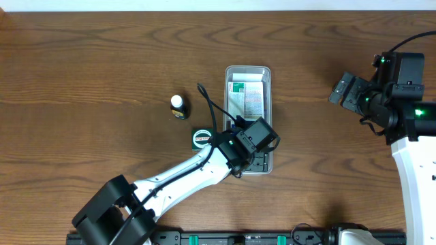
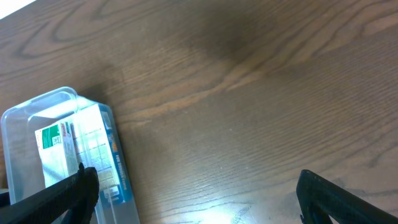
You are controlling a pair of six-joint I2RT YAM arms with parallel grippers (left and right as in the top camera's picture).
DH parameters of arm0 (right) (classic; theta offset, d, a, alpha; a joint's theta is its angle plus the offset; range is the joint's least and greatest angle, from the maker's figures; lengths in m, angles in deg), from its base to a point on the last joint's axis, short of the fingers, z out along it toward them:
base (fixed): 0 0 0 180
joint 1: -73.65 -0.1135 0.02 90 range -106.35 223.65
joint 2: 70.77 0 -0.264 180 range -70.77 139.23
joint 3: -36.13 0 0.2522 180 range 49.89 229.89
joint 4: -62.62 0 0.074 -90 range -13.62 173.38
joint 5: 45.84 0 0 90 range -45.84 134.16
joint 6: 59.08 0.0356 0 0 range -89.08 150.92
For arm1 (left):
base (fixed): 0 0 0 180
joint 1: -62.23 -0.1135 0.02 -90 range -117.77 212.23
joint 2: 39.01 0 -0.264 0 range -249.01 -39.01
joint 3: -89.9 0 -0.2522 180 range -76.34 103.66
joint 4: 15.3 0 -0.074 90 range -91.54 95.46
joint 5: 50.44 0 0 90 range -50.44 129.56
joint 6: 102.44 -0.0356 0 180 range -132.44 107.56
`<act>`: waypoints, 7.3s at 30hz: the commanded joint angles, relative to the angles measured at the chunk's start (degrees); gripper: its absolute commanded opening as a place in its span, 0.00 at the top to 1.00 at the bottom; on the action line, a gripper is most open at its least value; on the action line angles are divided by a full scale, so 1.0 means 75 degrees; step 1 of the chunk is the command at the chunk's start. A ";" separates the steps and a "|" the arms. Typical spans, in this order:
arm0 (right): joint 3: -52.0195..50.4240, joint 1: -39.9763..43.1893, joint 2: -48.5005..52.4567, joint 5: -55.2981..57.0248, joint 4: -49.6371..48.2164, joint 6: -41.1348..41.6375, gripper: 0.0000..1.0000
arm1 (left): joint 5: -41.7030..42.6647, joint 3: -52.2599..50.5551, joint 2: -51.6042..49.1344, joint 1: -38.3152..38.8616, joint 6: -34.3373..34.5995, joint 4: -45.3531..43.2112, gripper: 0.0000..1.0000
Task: Pack container
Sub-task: 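Carry the red box right and lower it into the container's near end, then open the left gripper and withdraw it back to the left, then lower the left gripper onto the white-capped bottle and grasp it, then lift the bottle and carry it over the container, then lower the bottle upright into the container beside the red box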
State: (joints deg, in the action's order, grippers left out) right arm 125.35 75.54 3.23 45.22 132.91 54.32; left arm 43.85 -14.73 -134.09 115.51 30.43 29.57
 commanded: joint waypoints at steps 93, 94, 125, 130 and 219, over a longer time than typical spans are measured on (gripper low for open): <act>0.0026 0.0073 -0.0015 0.0026 0.0012 -0.0041 0.01 | 0.0032 0.2159 -0.1014 -0.5310 -0.3966 0.1641 0.57; 0.0026 0.0076 -0.0015 0.0026 0.0012 -0.0044 0.01 | 0.0032 0.2159 -0.1014 -0.5310 -0.3969 0.1644 0.60; 0.0026 0.0073 -0.0015 0.0026 0.0012 -0.0041 0.01 | -0.0437 0.3048 0.2209 -0.2664 -0.3337 0.3416 0.75; 0.0026 0.0073 -0.0015 0.0026 0.0012 -0.0044 0.01 | -0.0522 0.3048 0.1982 -0.1565 -0.3002 0.3325 0.75; 0.0026 0.0073 -0.0015 0.0026 0.0012 -0.0041 0.01 | 0.0836 0.2946 -0.0851 -0.0793 -0.9358 0.1580 0.78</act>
State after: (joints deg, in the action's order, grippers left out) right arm 125.35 75.54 3.23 45.22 132.91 54.32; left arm 48.27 7.26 -140.63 109.76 -39.88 41.53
